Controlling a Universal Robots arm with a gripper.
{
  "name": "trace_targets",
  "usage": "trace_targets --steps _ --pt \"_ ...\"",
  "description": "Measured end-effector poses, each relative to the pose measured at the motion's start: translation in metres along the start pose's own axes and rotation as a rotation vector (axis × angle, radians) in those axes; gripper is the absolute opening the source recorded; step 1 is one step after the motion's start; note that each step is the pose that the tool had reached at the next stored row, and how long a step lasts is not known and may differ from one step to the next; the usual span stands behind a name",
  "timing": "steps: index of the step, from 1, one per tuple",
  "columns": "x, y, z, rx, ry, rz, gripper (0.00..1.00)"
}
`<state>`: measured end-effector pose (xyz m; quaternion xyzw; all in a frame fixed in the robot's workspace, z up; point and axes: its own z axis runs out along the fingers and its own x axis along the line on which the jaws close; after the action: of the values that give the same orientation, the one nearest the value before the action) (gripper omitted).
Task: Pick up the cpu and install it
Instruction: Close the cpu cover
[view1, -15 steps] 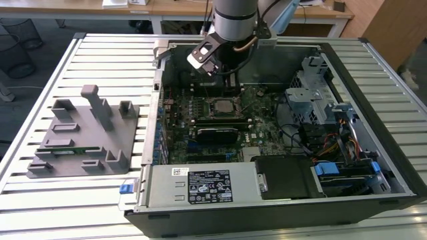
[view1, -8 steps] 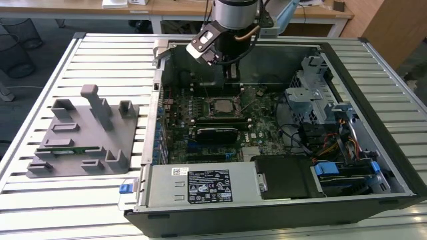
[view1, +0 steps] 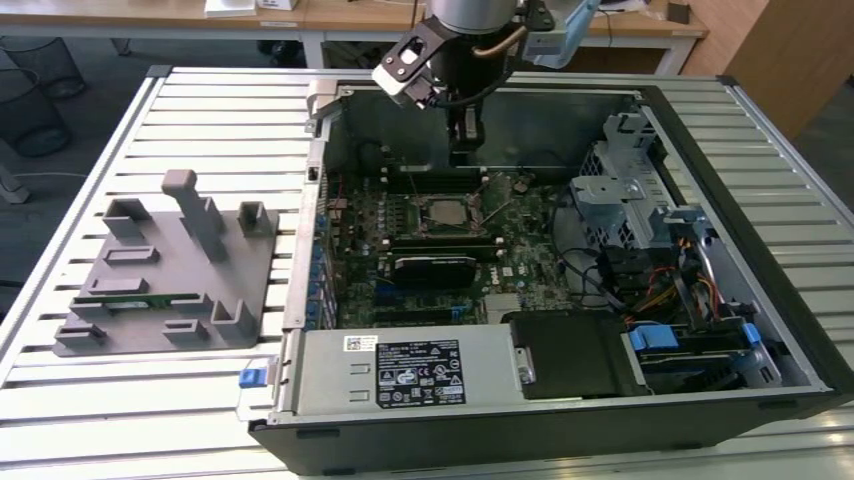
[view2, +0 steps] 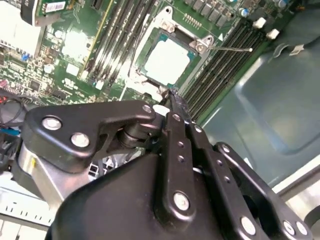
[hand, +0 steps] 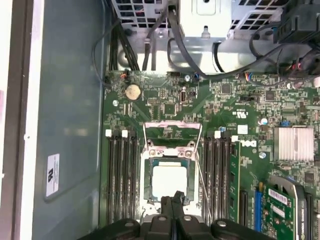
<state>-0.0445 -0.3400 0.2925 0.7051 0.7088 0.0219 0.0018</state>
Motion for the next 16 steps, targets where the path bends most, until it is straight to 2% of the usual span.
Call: trace_targets --steps 5,8,16 --pt "-0.0106 0.0 0.0002 0.0001 -0.0001 0.0 0.11" --pt "-0.0111 0.0024 0.0007 0.0 -0.0002 0.0 0.11" --pt "-0.0115 0.0361 0.0035 0.0005 0.0001 -0.003 0.11"
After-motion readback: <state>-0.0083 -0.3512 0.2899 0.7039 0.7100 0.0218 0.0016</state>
